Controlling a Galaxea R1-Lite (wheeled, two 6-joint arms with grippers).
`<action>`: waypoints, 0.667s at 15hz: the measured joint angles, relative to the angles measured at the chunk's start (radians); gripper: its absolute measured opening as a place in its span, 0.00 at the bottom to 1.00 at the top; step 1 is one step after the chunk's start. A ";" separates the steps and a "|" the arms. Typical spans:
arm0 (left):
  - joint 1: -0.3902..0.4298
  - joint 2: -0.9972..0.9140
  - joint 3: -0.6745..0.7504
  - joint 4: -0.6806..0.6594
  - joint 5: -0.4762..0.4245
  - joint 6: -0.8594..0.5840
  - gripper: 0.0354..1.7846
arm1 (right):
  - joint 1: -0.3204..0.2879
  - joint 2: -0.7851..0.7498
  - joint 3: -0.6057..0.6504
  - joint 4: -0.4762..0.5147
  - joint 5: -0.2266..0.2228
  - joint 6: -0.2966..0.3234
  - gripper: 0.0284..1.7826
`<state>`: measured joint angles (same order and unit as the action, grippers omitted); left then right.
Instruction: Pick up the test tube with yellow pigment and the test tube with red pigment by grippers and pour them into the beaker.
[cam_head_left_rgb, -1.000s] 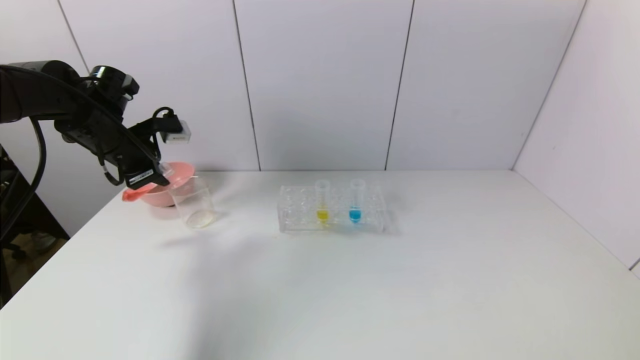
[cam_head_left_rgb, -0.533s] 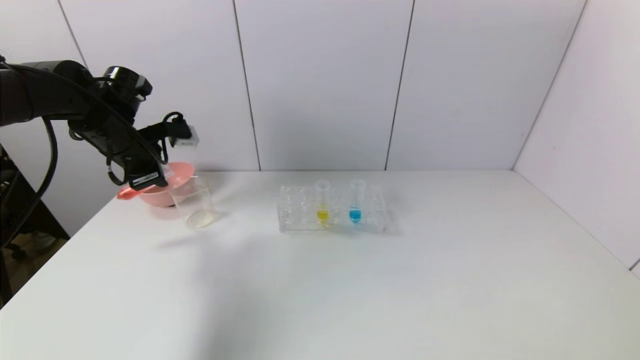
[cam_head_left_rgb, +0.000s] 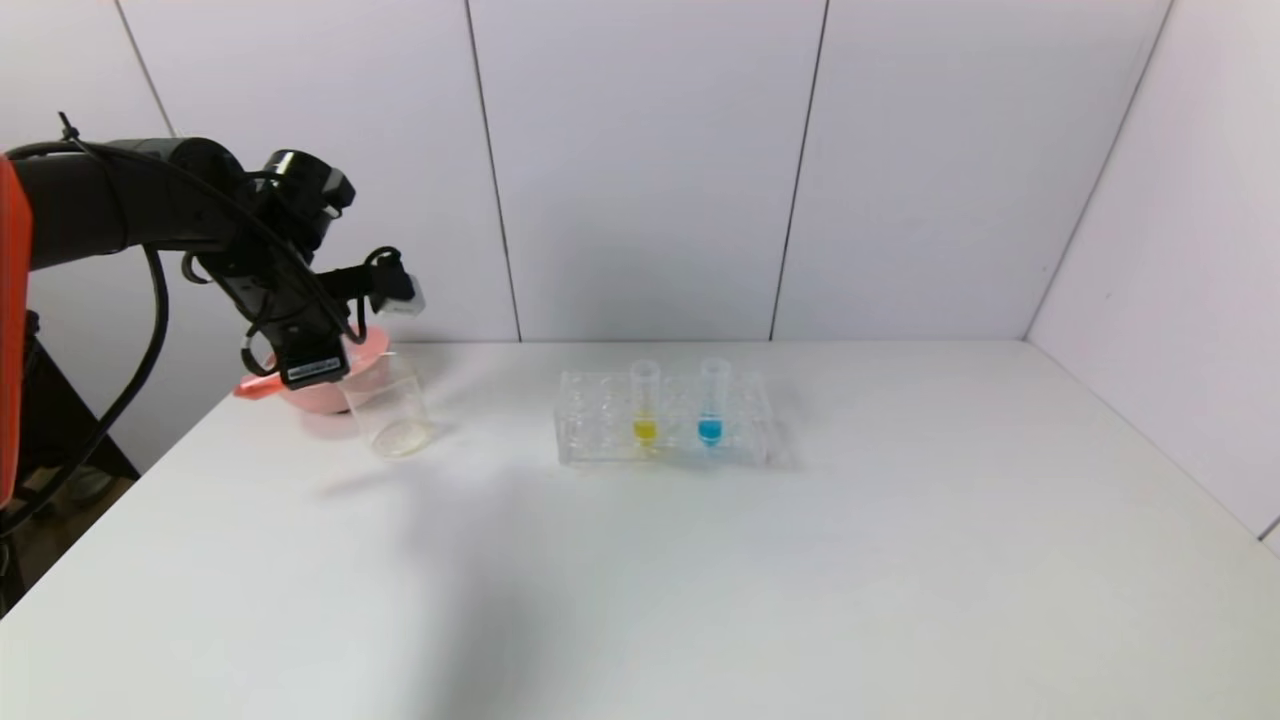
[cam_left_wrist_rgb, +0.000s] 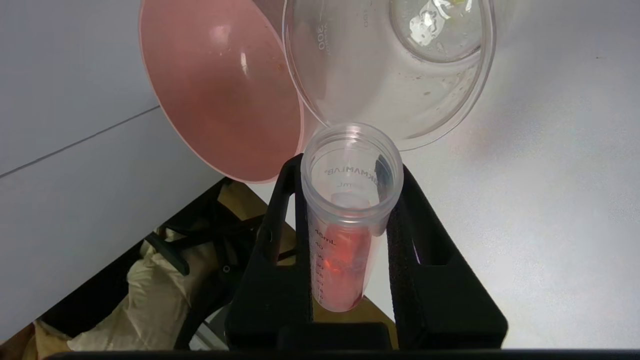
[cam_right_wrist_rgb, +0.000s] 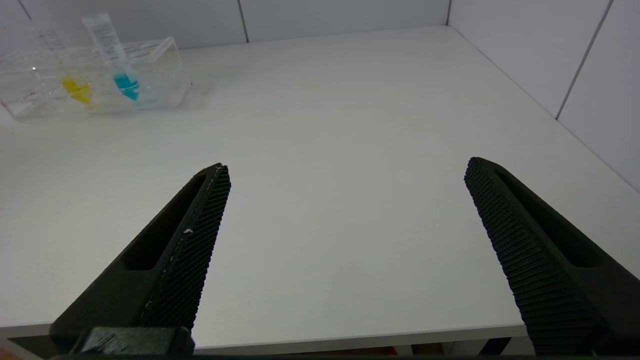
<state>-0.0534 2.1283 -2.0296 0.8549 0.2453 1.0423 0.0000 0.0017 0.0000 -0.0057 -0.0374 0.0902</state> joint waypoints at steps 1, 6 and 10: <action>-0.005 0.003 0.000 0.000 0.020 0.000 0.23 | 0.000 0.000 0.000 0.000 0.000 0.000 0.96; -0.029 0.016 -0.001 -0.008 0.092 0.000 0.23 | 0.000 0.000 0.000 0.000 0.000 0.000 0.96; -0.046 0.019 -0.001 -0.009 0.156 0.000 0.23 | 0.000 0.000 0.000 0.000 0.000 0.000 0.96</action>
<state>-0.0994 2.1474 -2.0311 0.8457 0.4011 1.0419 0.0000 0.0017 0.0000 -0.0057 -0.0374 0.0902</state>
